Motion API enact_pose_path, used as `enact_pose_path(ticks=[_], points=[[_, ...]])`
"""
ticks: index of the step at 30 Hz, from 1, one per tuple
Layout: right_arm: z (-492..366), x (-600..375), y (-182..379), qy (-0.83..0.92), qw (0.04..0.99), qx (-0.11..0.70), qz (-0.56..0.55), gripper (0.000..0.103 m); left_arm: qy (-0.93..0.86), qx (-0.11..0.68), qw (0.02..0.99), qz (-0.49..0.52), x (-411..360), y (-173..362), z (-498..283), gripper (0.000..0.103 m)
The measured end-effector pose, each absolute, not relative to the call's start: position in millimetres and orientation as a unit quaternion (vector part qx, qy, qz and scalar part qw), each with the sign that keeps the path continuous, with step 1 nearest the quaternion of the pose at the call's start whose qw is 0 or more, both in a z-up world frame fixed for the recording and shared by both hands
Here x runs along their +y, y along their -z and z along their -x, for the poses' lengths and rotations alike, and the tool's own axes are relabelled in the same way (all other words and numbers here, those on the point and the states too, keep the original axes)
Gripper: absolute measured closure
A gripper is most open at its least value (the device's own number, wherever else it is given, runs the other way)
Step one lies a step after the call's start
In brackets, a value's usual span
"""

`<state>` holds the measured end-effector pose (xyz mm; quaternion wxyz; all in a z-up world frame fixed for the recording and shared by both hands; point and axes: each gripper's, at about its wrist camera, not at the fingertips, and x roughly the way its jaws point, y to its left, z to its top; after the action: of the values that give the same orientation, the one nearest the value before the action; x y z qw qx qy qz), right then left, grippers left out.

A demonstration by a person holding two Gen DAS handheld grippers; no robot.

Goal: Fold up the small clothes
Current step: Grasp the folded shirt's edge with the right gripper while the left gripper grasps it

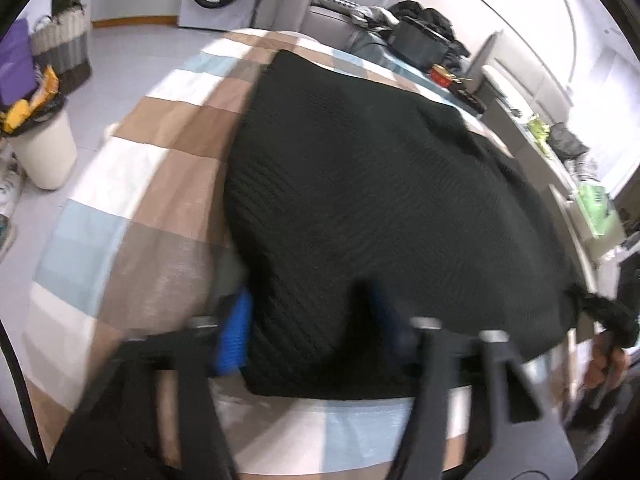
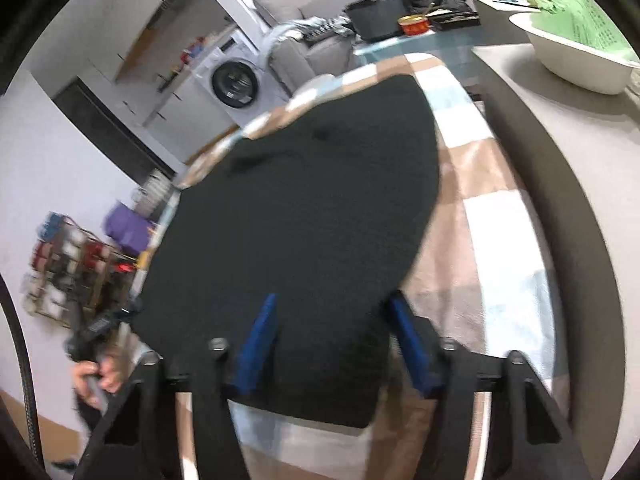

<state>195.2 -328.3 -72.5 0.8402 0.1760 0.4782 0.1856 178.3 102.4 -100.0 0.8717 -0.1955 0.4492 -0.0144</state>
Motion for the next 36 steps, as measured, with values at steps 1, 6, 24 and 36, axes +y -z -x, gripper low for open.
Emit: enact_pose_path(ticks=[1,6,24,36], points=[[-196,-325,77,-0.184,0.838,0.485,-0.167,0.068,0.019,0.449,0.872,0.193,101,100,-179,0.081],[-191,-316,86,-0.190,0.844,0.479,-0.148,0.088,0.022,0.445,0.879,0.169,95,95,-175,0.091],[-145,-332,93,-0.334,0.763,0.472,-0.289,0.088,-0.012,0.453,0.872,0.185,123,92,-142,0.088],[-124,-308,99,-0.314,0.801,0.480,-0.171,0.078,-0.028,0.457,0.871,0.181,123,100,-132,0.088]])
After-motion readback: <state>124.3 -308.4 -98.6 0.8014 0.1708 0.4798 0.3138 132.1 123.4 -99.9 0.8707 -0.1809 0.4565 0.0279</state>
